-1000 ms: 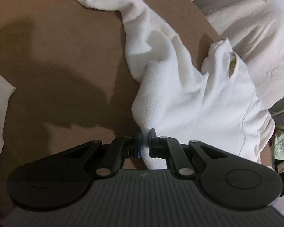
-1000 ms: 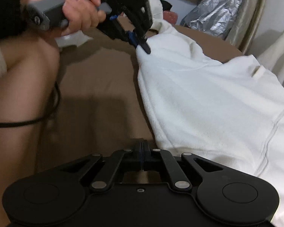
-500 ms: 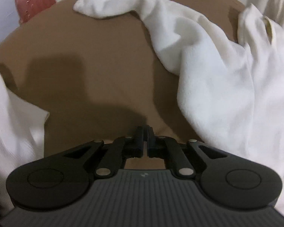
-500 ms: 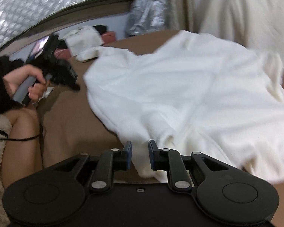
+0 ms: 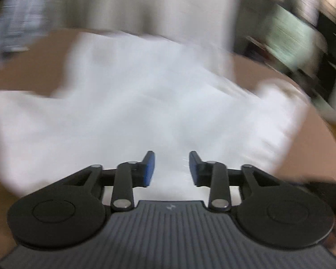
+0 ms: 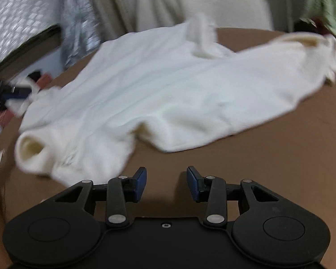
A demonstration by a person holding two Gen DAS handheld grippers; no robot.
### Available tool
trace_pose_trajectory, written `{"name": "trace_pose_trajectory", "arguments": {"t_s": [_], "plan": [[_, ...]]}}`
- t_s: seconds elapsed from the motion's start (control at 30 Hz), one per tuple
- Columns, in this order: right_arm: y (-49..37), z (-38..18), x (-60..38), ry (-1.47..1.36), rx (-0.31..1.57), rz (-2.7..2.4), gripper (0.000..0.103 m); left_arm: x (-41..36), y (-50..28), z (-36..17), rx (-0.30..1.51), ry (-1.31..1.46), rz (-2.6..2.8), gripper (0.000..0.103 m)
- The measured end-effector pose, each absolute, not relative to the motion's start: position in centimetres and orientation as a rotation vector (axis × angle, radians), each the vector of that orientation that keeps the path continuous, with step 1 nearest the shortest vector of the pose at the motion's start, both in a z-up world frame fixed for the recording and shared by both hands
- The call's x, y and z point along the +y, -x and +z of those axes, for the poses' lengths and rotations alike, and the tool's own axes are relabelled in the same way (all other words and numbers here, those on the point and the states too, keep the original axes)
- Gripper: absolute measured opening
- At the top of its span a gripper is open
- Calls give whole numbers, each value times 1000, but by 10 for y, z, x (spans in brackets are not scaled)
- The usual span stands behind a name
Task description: Fold clothes
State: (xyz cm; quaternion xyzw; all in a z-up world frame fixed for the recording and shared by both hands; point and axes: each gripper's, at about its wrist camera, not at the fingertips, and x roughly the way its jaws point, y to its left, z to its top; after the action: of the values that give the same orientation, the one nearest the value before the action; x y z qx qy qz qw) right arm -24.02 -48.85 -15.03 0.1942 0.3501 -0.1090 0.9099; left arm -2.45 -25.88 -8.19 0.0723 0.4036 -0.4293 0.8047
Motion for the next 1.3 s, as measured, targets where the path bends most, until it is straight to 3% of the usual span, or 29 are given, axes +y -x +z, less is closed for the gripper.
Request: {"name": "trace_pose_trajectory", "arguments": {"t_s": [0.07, 0.2, 0.27, 0.3, 0.37, 0.4, 0.43, 0.6, 0.77, 0.9, 0.97, 1.0, 1.17, 1.3], "plan": [[239, -158, -508, -475, 692, -278, 51, -304, 48, -100, 914, -234, -1011, 36], [236, -172, -550, -653, 645, -319, 53, -367, 89, -137, 925, -436, -1054, 59], [232, -179, -565, -718, 622, -318, 53, -386, 101, -156, 909, -559, -1008, 63], [229, -183, -572, -743, 603, -318, 53, -391, 104, -165, 887, -621, -995, 62], [218, -187, -585, -762, 573, -307, 52, -391, 103, -173, 828, -704, -984, 34], [211, -187, -591, -744, 569, -306, 46, -386, 95, -169, 844, -675, -990, 31], [205, -186, -597, -725, 565, -307, 19, -380, 85, -164, 869, -632, -993, 24], [183, -145, -614, -624, 497, -301, 15, -342, 40, -134, 955, -335, -967, 19], [199, -121, -609, -710, 419, -352, 15, -305, 30, -138, 1000, -84, -1054, 18], [212, -149, -606, -798, 498, -445, 19, -297, 41, -151, 1018, -84, -1108, 17], [216, -157, -602, -752, 547, -489, 25, -297, 49, -146, 978, -126, -1115, 17], [220, -158, -598, -725, 559, -497, 33, -299, 50, -145, 961, -142, -1113, 17], [239, -149, -575, -721, 651, -468, 42, -286, 60, -131, 877, -180, -1106, 16], [244, -155, -584, -1054, 602, -247, 57, -283, 77, -126, 820, -207, -1109, 15]]}}
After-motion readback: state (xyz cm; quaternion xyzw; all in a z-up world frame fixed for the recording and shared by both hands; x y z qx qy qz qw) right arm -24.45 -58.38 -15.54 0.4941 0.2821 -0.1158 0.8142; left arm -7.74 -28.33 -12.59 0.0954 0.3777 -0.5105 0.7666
